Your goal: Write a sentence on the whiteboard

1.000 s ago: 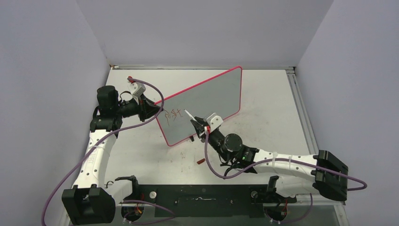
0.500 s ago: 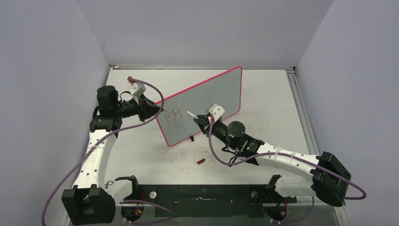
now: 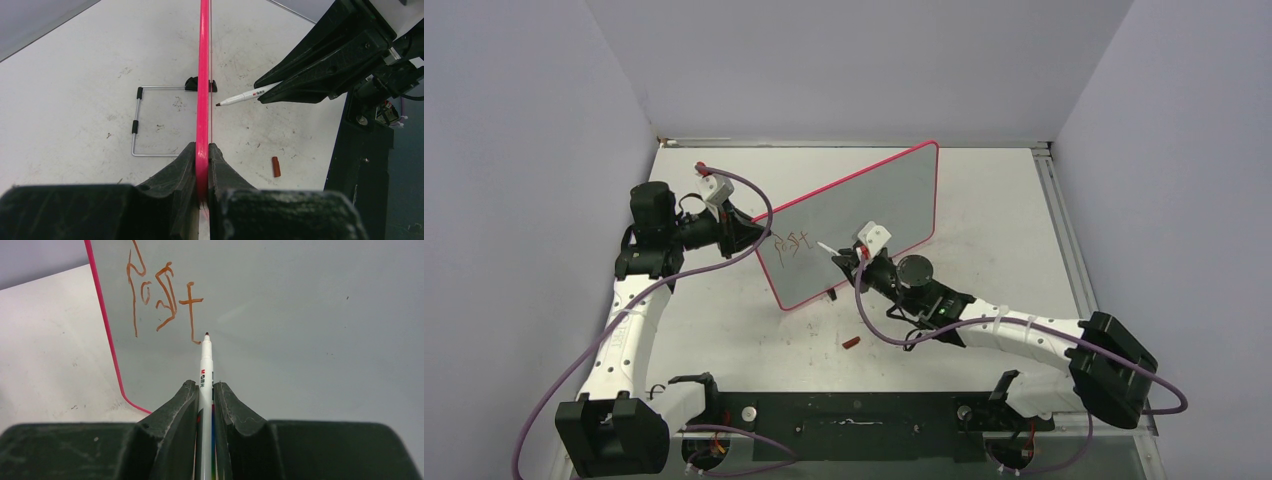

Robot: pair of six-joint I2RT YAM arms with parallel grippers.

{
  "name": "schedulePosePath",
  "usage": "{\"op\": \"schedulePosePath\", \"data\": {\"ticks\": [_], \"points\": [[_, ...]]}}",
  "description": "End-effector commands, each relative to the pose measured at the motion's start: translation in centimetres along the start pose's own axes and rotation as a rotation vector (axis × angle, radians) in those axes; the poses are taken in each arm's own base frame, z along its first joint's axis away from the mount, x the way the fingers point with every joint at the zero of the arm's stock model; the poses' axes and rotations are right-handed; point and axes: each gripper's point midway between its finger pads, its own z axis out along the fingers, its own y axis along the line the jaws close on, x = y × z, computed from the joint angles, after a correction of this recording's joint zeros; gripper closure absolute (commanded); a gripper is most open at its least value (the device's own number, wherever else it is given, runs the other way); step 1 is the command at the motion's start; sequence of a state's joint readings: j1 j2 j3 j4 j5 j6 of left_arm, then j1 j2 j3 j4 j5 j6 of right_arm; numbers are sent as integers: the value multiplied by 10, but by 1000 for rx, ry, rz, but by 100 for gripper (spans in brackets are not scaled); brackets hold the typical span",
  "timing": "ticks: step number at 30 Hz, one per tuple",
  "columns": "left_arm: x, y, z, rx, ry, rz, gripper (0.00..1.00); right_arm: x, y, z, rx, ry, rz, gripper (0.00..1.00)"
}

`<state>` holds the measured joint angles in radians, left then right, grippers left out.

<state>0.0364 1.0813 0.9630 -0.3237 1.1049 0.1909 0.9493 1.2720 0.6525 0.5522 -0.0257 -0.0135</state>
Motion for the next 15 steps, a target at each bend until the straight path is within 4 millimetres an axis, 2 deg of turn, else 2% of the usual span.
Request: {"op": "schedulePosePath", "data": {"ticks": [1, 3, 8, 15], "points": [[6, 4, -2, -16, 30, -15, 100, -36, -3, 12, 21, -101, 0, 95], [6, 4, -1, -16, 30, -15, 100, -38, 2, 13, 12, -110, -5, 95], [7, 4, -1, -15, 32, -18, 100, -46, -2, 11, 67, -144, -4, 95], [6, 4, -1, -15, 31, -16, 100, -47, -3, 13, 81, -149, -7, 95]]}}
